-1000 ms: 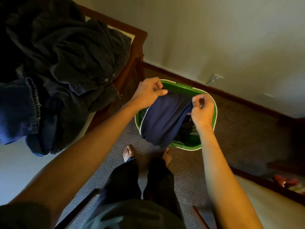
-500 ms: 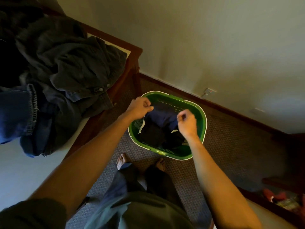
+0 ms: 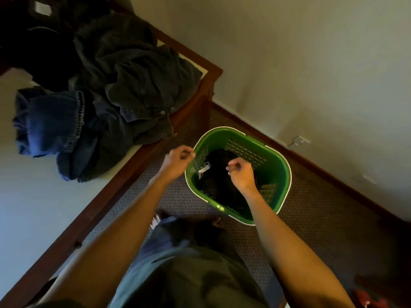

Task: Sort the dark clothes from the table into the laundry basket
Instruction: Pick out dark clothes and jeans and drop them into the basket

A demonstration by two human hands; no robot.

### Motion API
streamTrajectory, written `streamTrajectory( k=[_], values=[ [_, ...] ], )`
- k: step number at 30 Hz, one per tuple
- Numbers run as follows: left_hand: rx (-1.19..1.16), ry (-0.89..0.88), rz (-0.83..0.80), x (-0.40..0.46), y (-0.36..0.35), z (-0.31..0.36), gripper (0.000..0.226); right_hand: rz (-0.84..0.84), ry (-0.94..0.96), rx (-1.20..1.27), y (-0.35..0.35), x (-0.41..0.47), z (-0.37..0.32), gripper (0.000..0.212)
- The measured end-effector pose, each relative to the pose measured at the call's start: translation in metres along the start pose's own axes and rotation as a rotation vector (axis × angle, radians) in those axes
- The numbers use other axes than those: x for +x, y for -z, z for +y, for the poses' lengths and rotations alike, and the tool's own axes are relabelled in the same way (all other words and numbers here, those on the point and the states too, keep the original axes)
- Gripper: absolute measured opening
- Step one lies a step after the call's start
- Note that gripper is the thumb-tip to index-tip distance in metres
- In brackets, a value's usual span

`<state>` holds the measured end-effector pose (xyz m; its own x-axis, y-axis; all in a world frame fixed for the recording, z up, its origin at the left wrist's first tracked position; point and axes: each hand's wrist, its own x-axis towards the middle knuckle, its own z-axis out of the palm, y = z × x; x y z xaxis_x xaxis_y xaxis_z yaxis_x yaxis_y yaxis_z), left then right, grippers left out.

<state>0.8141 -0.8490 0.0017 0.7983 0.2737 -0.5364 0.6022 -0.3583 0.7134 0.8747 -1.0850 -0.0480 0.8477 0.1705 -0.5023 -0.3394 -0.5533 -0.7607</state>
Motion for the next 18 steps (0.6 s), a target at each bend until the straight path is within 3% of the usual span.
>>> streamTrajectory(
  k=[11,15,18],
  values=[
    [-0.174,-0.239,0.358,-0.036,0.152,-0.014,0.021,-0.031,0.364,-0.066,-0.124,-0.017,-0.178,0.01],
    [-0.105,-0.252,0.455,-0.049,0.208,-0.045,0.031,-0.049,0.456,-0.084,-0.192,-0.032,-0.226,0.008],
    [0.17,-0.17,0.536,-0.052,0.241,-0.08,0.046,-0.092,0.499,-0.147,-0.24,-0.039,-0.251,0.008]
  ],
)
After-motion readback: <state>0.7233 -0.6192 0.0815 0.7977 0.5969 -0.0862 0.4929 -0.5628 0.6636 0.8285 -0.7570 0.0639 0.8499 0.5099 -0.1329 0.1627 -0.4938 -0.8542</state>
